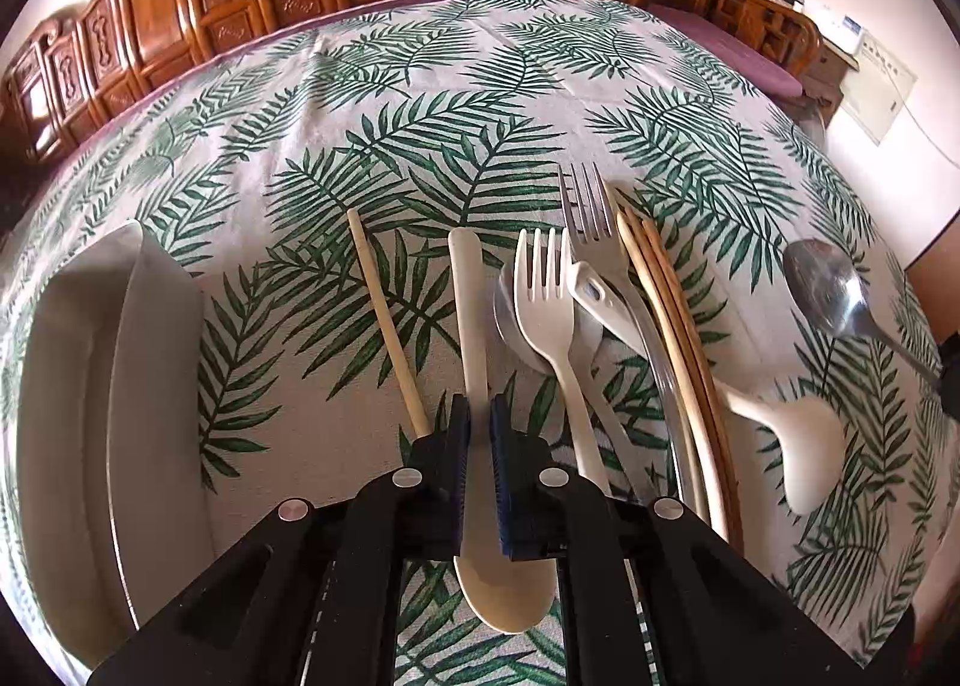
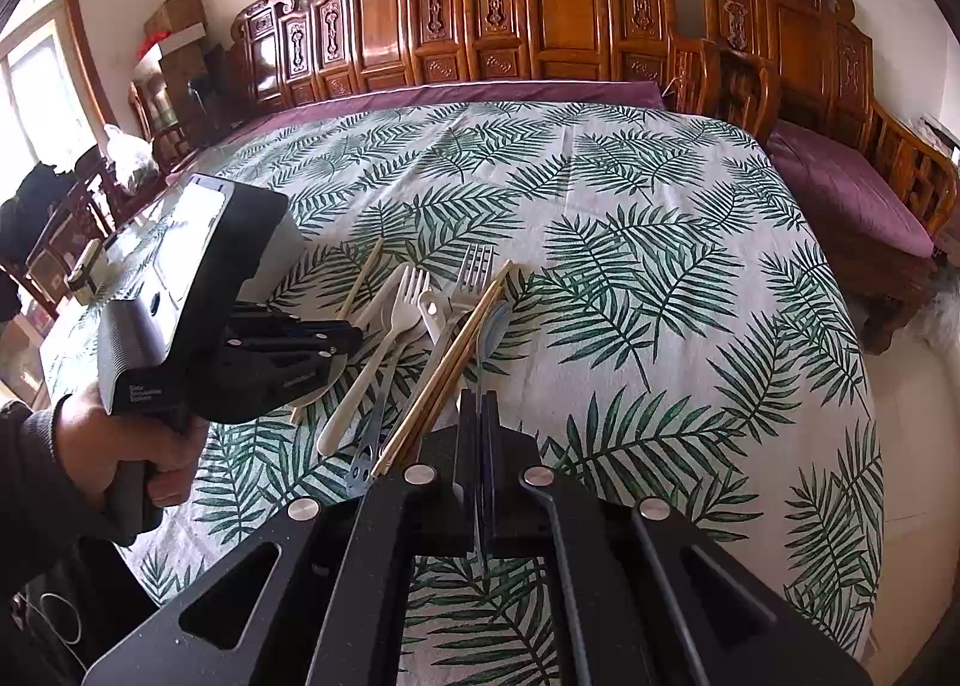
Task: Organize utensils
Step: 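Grasp the white plastic spoon with the left tool while the right tool holds the metal spoon, then carry the white spoon into the grey tray and open the left tool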
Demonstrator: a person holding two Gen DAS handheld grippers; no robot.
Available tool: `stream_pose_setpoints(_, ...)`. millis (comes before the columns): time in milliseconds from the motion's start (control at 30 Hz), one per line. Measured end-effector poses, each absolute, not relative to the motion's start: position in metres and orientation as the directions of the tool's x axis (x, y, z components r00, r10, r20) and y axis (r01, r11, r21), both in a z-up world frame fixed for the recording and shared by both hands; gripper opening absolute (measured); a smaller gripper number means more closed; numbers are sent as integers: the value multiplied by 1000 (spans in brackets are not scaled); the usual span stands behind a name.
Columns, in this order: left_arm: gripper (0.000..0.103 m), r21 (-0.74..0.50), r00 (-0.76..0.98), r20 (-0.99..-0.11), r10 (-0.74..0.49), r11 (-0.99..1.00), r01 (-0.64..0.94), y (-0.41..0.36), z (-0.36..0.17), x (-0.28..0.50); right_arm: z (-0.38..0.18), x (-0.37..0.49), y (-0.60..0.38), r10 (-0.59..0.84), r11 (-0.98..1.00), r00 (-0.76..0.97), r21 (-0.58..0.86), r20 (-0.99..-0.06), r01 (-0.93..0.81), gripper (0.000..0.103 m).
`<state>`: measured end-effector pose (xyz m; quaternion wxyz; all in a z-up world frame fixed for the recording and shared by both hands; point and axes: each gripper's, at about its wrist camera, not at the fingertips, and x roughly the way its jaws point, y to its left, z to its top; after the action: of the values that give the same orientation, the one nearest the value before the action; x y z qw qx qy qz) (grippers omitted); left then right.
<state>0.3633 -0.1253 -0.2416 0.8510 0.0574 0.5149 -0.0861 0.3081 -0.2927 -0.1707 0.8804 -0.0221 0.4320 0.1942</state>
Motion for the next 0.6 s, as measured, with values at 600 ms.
stream_pose_setpoints(600, 6, -15, 595, -790, -146, 976, 219, -80, -150, 325, -151, 304, -257, 342, 909, 576, 108, -742, -402, 2)
